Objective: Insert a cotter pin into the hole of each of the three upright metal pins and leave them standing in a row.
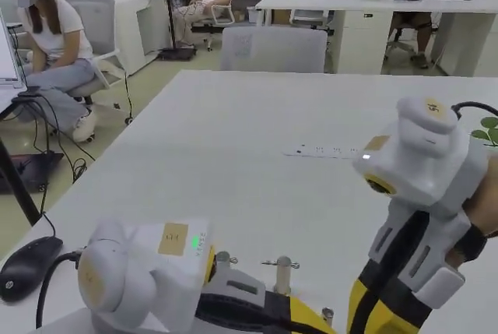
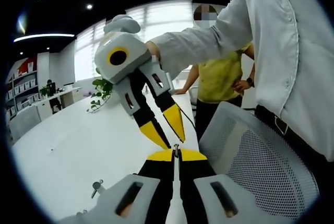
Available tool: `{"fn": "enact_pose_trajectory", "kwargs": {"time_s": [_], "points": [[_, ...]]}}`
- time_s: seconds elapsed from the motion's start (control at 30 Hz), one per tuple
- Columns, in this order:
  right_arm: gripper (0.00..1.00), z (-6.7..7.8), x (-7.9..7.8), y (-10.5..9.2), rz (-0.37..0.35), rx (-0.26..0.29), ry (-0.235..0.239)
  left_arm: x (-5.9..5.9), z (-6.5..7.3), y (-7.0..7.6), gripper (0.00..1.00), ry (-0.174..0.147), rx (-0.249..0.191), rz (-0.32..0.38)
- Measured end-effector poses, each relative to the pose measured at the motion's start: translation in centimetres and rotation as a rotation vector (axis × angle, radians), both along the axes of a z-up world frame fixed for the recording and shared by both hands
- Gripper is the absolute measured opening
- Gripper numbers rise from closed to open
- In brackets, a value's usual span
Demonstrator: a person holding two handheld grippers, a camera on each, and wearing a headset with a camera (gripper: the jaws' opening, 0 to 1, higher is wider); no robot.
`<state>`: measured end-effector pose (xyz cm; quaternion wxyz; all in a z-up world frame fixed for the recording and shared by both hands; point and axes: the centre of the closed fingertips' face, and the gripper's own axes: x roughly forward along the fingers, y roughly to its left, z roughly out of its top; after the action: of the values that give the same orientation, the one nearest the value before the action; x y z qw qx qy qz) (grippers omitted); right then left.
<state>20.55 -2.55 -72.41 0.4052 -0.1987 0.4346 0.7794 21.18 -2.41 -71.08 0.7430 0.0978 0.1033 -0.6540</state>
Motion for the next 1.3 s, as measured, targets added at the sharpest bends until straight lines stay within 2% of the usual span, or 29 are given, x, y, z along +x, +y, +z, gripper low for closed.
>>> {"fn": "enact_pose_trajectory", "kwargs": {"time_s": [0.13,0.23,0.47,0.6,0.83,0.9,0.93,0.97,1.03,1.2,1.3], "points": [[0.1,0.0,-0.5,0.0,0.011,-0.008,0.012,-0.2,0.3,-0.1,0.0,-0.007,-0.005,-0.012],[0.1,0.2,-0.8,0.0,0.017,-0.014,0.053,-0.5,0.5,-0.2,0.0,-0.017,-0.007,-0.026],[0.07,0.5,-1.6,-0.3,0.023,-0.022,0.115,-1.2,0.6,-0.4,0.0,-0.043,-0.005,-0.059],[0.06,0.5,-1.7,-0.4,0.023,-0.022,0.115,-1.2,0.4,-0.5,0.0,-0.048,0.004,-0.064],[0.06,0.2,-1.6,-0.4,0.032,-0.006,0.049,-0.9,0.2,-0.5,0.0,-0.036,0.007,-0.05],[0.04,0.0,-1.2,-0.4,0.033,-0.009,0.019,-0.8,0.0,-0.5,0.0,-0.015,0.009,-0.04],[0.04,-0.3,-0.8,-0.5,0.03,-0.014,-0.012,-0.7,-0.2,-0.5,0.0,-0.011,0.015,-0.036],[0.04,-0.3,-0.8,-0.5,0.035,-0.013,-0.026,-0.7,-0.2,-0.5,0.0,-0.016,0.018,-0.035],[0.04,-0.2,-1.0,-0.5,0.045,-0.014,-0.041,-0.7,-0.3,-0.6,0.0,-0.005,0.017,-0.035],[0.04,-0.7,-0.1,-0.2,0.048,-0.006,-0.174,-0.2,-0.6,-0.4,0.0,0.018,0.031,-0.002],[0.04,-0.7,-0.2,0.0,0.05,-0.003,-0.212,0.0,-0.7,-0.2,0.0,0.024,0.034,0.007]]}}
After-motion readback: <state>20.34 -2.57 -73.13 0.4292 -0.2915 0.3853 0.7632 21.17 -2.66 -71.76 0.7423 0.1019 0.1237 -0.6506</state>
